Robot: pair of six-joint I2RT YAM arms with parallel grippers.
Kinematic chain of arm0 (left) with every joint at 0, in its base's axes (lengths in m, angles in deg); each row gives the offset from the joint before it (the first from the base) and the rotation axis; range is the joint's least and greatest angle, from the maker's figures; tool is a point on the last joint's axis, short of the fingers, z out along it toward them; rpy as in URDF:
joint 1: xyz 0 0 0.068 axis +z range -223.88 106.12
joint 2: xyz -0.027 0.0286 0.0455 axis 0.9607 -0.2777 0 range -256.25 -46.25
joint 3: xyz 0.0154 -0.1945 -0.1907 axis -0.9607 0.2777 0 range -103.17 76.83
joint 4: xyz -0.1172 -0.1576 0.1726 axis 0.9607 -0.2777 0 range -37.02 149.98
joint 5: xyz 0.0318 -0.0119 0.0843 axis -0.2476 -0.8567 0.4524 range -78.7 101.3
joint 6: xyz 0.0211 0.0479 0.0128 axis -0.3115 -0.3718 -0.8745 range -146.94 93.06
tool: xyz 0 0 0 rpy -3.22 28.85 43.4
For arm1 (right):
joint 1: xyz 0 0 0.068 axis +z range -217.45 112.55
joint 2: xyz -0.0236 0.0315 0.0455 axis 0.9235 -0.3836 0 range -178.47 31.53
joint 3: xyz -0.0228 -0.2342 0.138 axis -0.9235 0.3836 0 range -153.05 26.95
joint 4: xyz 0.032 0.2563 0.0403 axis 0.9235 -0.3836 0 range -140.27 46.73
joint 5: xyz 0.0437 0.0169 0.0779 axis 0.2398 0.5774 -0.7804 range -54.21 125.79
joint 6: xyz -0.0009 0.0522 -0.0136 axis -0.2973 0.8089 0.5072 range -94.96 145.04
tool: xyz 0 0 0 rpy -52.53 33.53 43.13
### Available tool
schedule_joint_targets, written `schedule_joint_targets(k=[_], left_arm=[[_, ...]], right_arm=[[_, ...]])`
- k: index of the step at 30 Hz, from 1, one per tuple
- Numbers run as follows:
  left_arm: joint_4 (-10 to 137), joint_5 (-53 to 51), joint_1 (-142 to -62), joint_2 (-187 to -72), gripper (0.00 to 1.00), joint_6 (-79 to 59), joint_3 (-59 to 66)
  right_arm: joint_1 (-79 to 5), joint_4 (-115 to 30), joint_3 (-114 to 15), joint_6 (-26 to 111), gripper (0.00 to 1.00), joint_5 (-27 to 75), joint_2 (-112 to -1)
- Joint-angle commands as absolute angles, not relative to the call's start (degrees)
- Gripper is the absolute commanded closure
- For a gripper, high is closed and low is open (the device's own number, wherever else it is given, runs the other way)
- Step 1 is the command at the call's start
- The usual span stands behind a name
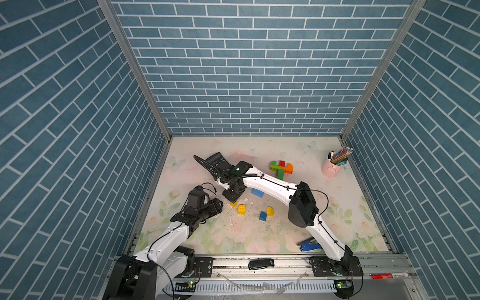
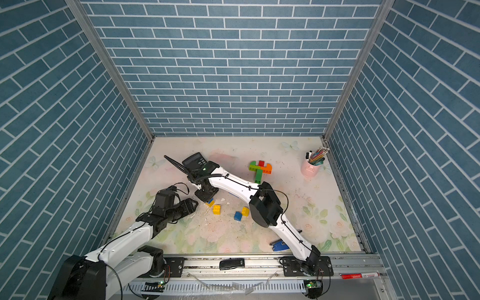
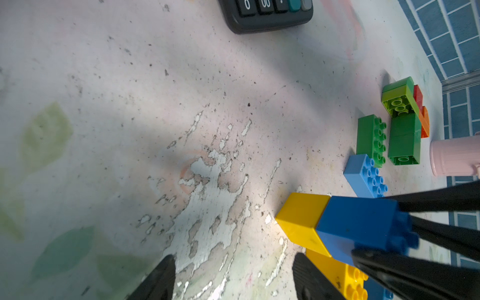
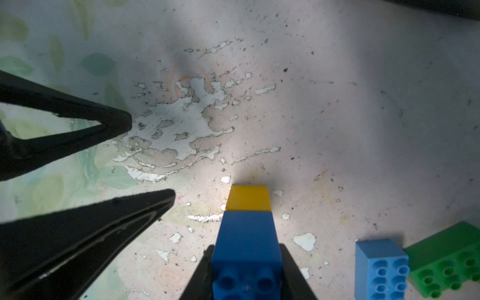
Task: Assemble a fork with lego
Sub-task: Assemble the lego brick with the lego brick.
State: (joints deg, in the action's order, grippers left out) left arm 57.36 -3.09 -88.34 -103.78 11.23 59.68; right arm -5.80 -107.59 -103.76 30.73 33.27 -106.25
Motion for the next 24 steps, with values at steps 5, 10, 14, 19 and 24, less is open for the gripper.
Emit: schedule_joint_targets(k=[5, 10, 14, 19, 24], left_arm=[[58.53, -2.85, -88.64, -104.65, 0.27, 10.94, 58.53], [59.00, -3.15, -88.64, -105.85, 0.27, 10.42, 58.18], [59.19, -3.20, -88.64, -105.95, 0.27, 10.64, 58.25], [59.54, -3.17, -88.64, -106.29, 0.27, 10.58, 58.21], [59.36, -3.29, -88.64, -105.32, 0.27, 10.76, 58.60]], right_arm=[[-5.92, -112.93, -101.69, 33.59, 0.90, 27.42, -111.85], [-6.31, -114.68, -101.77, 33.01, 0.90, 29.55, -113.94], [-6.71, -115.42, -101.45, 34.59, 0.89, 26.67, -115.09], [-6.96, -116.39, -101.78, 35.85, 0.89, 25.38, -117.10], [-5.12, -117.51, -102.00, 34.13, 0.89, 34.78, -117.02]])
